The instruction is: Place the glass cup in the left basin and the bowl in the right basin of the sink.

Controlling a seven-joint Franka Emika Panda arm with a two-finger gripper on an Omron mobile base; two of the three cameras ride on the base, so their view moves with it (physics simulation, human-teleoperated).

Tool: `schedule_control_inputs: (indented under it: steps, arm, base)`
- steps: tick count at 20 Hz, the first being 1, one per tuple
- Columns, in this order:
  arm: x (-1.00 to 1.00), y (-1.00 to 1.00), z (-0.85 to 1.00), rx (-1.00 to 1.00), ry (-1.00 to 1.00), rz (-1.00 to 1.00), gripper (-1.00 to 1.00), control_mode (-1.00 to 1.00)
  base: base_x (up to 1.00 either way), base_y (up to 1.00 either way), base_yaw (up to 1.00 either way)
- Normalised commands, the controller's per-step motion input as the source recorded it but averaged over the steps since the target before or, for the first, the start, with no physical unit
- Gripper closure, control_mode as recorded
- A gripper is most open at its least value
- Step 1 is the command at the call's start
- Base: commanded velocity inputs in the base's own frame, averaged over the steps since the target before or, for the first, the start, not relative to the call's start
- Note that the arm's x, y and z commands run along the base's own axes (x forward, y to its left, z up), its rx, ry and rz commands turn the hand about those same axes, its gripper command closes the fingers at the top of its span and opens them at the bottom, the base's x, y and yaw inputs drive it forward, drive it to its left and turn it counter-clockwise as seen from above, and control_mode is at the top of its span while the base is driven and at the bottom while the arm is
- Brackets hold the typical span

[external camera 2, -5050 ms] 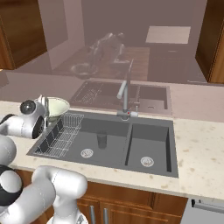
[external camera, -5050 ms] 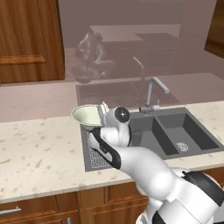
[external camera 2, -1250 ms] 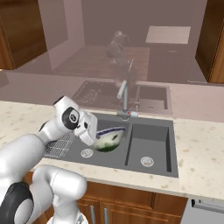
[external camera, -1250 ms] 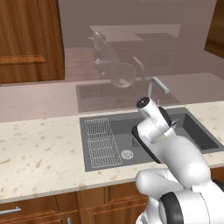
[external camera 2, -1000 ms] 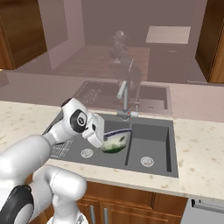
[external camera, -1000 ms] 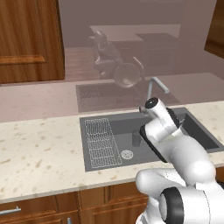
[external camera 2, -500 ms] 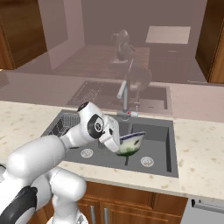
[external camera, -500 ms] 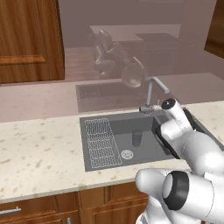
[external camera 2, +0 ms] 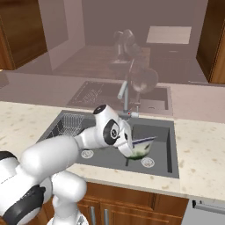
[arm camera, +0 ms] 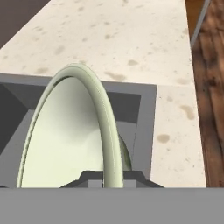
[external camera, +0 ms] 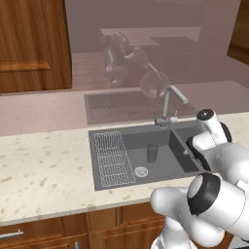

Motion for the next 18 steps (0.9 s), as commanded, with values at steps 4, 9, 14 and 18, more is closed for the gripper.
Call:
schedule_control_inputs:
  steps: [4, 9, 14, 18]
  arm:
    - [0.06, -0.19, 0.0, 0.07, 0.0, 0.0, 1.0, -1.0]
    - [0.02, -0.15, 0.0, 0.08, 0.0, 0.0, 1.0, -1.0]
    - [0.01, -0.14, -0.02, 0.11, 0.0, 0.0, 1.0, -1.0]
    - [0.07, -0.15, -0.1, 0.12, 0.0, 0.0, 1.0, -1.0]
  base:
    - [0.0, 0.0, 0.0]
    - [0.0, 0.0, 0.0]
    - [0.0, 0.0, 0.0]
    - [0.0, 0.0, 0.0]
